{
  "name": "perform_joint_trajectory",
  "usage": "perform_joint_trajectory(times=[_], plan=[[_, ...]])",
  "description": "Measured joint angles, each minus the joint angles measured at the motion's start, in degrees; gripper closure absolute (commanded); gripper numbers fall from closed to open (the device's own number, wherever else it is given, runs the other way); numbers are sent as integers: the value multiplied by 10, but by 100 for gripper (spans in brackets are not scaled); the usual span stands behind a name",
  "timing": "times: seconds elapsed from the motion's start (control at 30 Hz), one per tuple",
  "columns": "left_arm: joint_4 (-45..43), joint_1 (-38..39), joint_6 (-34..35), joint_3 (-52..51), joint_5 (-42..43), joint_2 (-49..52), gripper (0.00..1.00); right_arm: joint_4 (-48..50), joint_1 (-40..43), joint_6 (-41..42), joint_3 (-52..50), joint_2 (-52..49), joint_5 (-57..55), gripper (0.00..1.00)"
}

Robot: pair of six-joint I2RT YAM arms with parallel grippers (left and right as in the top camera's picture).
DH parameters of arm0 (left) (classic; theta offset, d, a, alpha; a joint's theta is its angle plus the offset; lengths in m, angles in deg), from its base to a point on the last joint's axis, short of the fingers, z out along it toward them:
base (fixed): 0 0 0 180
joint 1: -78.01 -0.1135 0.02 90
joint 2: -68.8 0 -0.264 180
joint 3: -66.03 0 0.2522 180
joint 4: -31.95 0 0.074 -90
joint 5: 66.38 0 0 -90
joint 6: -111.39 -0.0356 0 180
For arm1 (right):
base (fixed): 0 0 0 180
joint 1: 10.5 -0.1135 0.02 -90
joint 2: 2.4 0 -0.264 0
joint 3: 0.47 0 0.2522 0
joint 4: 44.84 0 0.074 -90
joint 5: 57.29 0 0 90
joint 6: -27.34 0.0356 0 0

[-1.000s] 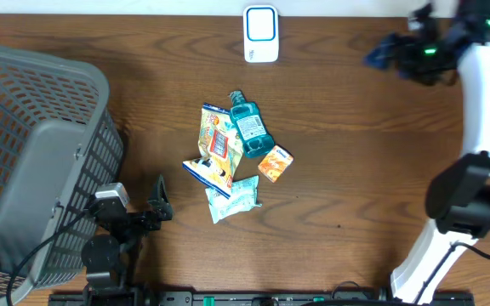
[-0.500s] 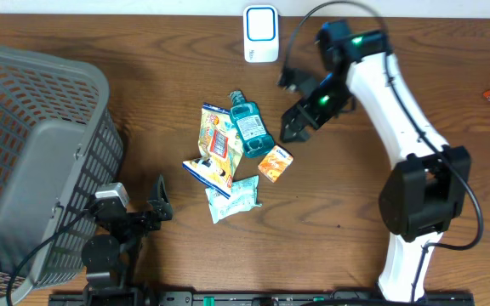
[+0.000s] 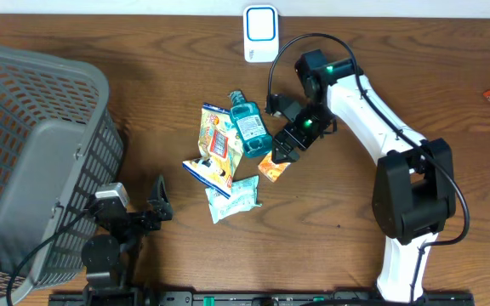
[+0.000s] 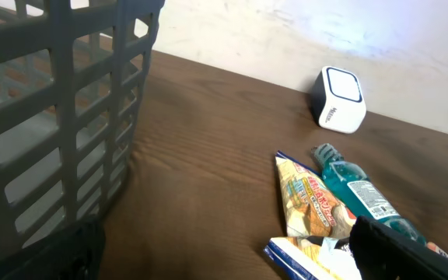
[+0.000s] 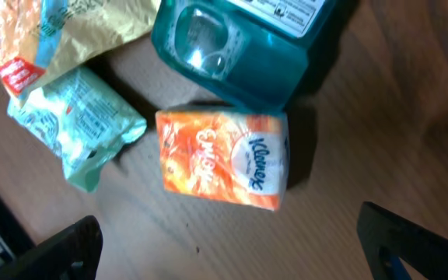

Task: Scan the item barcode
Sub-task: 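Reach the right gripper back to the orange box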

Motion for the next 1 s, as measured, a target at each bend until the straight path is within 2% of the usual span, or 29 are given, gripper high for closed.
perform_joint_trajectory(times=[0.43, 0.7, 1.0], plan=[[0, 0, 0, 0, 0, 0, 0, 60, 0, -9, -25, 0, 37, 1], [0, 0, 0, 0, 0, 0, 0, 128, 1, -48, -75, 0, 54, 10], [0, 0, 0, 0, 0, 0, 0, 150, 12, -58, -78, -4, 69, 21]])
